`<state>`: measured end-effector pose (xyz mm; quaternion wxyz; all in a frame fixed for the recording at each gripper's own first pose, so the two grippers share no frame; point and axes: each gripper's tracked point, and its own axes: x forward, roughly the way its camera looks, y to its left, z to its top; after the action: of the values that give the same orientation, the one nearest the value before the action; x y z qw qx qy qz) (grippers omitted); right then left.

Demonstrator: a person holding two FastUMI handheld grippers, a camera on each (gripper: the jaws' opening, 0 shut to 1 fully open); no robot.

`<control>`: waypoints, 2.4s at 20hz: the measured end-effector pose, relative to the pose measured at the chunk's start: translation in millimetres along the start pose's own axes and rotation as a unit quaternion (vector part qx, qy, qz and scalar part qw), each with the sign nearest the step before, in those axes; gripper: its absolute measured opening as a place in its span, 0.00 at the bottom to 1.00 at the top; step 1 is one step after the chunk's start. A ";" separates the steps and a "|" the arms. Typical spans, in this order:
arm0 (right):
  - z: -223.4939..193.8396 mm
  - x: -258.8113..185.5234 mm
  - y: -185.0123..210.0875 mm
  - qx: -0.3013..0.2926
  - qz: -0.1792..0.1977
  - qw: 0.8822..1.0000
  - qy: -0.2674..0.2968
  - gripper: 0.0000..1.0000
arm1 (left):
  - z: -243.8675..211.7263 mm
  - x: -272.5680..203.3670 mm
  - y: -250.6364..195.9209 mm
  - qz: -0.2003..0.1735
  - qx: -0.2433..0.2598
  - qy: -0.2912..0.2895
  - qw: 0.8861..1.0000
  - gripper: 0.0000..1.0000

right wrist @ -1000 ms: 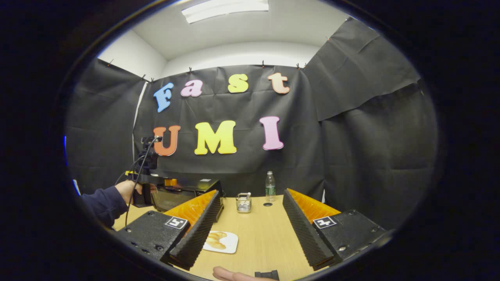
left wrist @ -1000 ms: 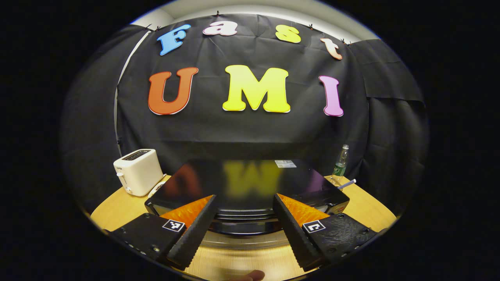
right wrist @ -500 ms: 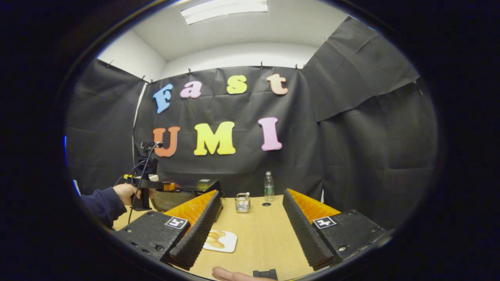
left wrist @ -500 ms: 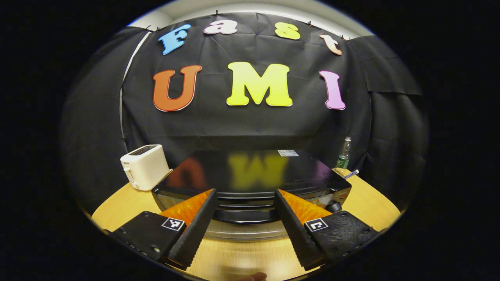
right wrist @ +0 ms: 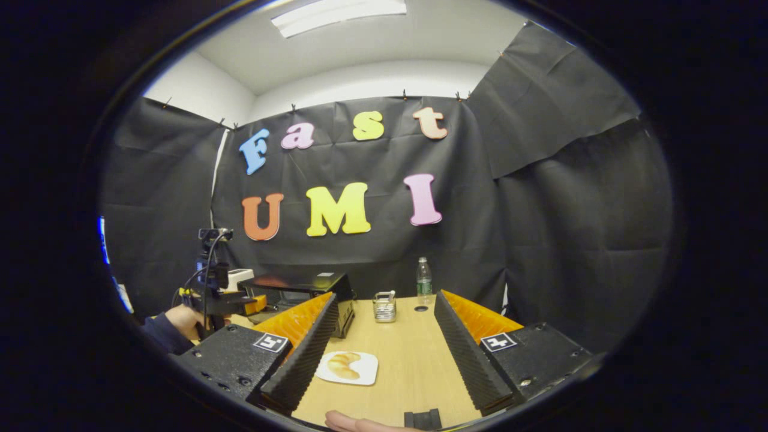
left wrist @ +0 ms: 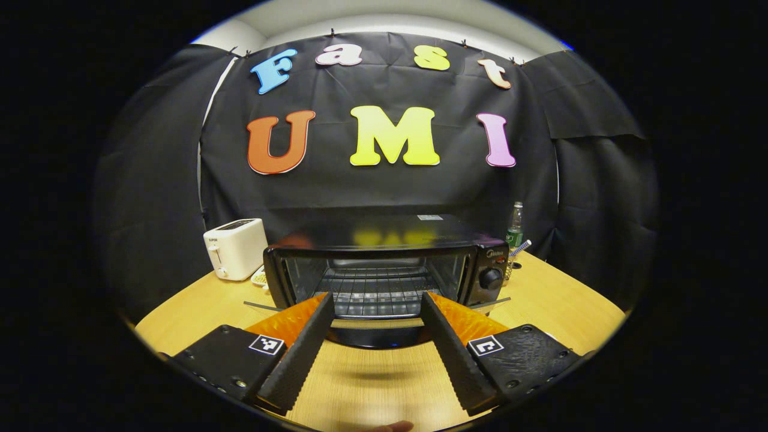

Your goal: Open the electric oven with the left hand, put the food in, and close the electric oven.

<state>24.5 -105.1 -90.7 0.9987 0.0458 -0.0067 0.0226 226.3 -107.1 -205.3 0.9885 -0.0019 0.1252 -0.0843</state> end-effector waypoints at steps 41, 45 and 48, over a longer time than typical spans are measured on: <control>-268.0 154.5 102.5 -0.028 0.127 0.936 0.328 0.84 | 67.9 -236.6 61.6 0.007 -0.016 -0.091 0.996 0.93; -291.3 158.3 102.3 -0.033 0.115 0.924 0.364 0.78 | 75.0 -250.0 60.7 0.003 -0.004 -0.103 0.995 0.93; -293.8 161.2 103.1 -0.042 0.112 0.924 0.364 0.74 | 72.8 -252.1 62.4 0.000 -0.006 -0.103 0.995 0.93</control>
<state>184.2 31.6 -371.4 0.9242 -0.0085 0.3518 0.1487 14.1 -4.7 -74.0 0.9961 -0.0166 0.0237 -0.0831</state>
